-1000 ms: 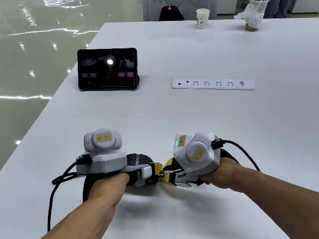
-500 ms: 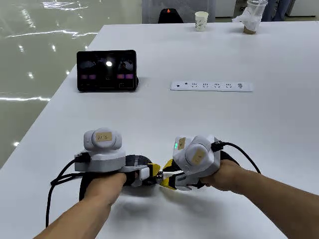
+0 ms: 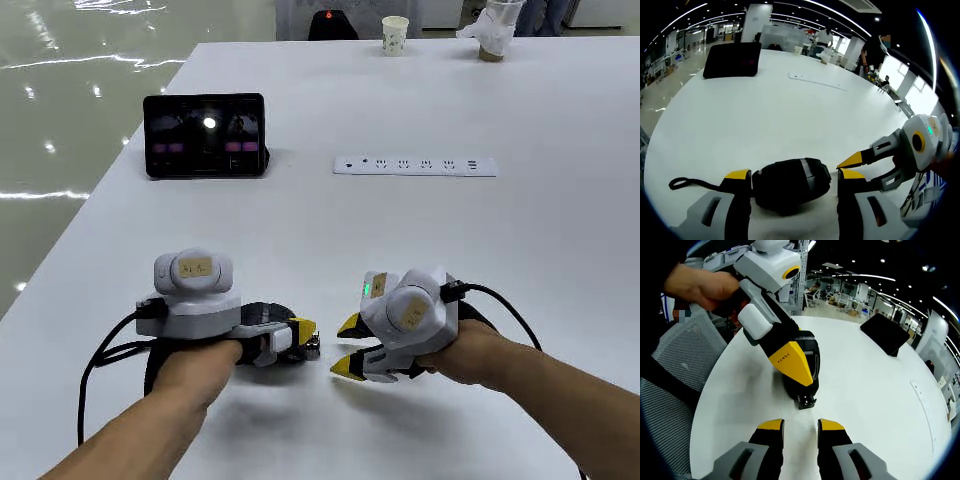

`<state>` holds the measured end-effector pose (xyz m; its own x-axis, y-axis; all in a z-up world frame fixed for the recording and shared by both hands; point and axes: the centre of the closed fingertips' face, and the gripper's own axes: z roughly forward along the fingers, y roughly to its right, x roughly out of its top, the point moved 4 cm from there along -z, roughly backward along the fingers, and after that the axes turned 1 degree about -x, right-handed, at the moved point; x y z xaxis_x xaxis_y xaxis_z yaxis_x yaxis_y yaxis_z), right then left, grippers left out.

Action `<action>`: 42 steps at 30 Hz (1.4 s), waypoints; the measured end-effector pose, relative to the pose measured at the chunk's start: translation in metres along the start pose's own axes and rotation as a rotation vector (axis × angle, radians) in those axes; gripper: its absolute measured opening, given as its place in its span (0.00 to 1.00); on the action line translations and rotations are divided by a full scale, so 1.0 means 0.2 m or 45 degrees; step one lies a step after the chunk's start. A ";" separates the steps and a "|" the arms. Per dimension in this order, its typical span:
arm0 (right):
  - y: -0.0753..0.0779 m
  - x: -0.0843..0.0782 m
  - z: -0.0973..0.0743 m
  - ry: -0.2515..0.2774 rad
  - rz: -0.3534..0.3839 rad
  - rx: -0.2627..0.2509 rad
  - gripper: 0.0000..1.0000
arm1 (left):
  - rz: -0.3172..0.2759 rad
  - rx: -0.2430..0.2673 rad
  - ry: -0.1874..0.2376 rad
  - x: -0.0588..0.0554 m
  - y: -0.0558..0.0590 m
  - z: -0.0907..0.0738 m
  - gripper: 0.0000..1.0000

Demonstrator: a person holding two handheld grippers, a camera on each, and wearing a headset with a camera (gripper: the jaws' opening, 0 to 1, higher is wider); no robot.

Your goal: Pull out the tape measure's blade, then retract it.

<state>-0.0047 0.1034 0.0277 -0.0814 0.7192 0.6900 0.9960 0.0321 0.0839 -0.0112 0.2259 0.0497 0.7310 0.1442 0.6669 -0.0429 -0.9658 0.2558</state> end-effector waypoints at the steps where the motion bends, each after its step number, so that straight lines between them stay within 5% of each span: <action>1: 0.00 -0.01 -0.01 0.000 0.006 -0.004 0.24 | 0.010 -0.002 -0.001 0.00 0.00 0.00 0.66; 25: -0.04 -0.10 -0.18 0.018 0.143 -0.093 0.33 | 0.139 -0.060 -0.004 -0.03 0.03 -0.09 0.70; 42: -0.05 -0.18 -0.29 0.039 0.246 -0.155 0.39 | 0.207 -0.089 -0.021 -0.11 0.01 -0.14 0.71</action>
<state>-0.0129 0.0368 0.0431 0.1072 0.6823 0.7232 0.9813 -0.1895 0.0334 -0.0467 0.2276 0.0555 0.7214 -0.0168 0.6923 -0.2084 -0.9586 0.1939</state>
